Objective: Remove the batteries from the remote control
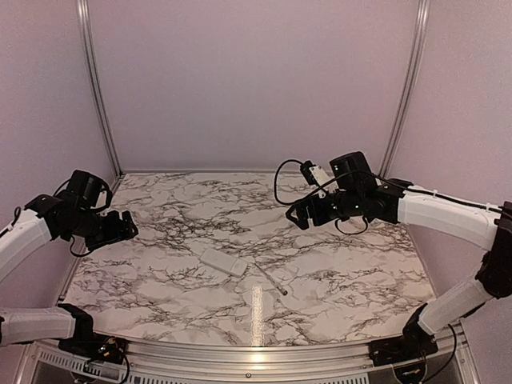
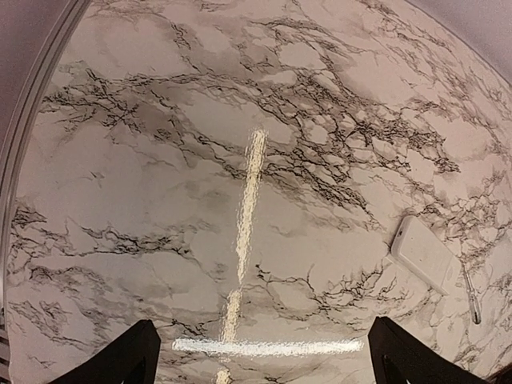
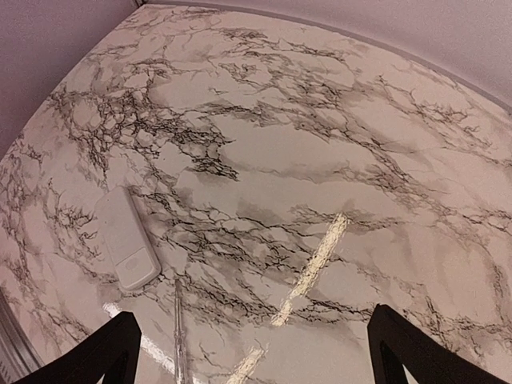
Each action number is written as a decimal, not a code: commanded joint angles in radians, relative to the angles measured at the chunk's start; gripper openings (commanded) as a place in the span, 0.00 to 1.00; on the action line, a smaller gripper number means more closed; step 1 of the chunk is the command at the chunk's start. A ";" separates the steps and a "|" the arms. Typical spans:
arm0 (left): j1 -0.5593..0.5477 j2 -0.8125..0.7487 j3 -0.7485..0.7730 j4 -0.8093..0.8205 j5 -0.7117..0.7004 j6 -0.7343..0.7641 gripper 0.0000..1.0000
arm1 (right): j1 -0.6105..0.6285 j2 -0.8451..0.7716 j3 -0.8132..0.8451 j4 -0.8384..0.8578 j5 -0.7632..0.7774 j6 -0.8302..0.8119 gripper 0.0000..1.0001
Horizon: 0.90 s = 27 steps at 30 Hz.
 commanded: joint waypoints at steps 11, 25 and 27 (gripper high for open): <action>-0.004 -0.040 -0.014 -0.034 0.008 0.005 0.95 | 0.290 0.369 0.219 0.108 0.072 -0.130 0.90; -0.004 -0.087 -0.016 -0.029 -0.009 -0.001 0.94 | 0.361 0.511 0.212 0.250 0.006 -0.280 0.88; -0.004 -0.096 -0.017 -0.020 -0.009 0.004 0.94 | 0.361 0.531 0.212 0.254 -0.003 -0.320 0.88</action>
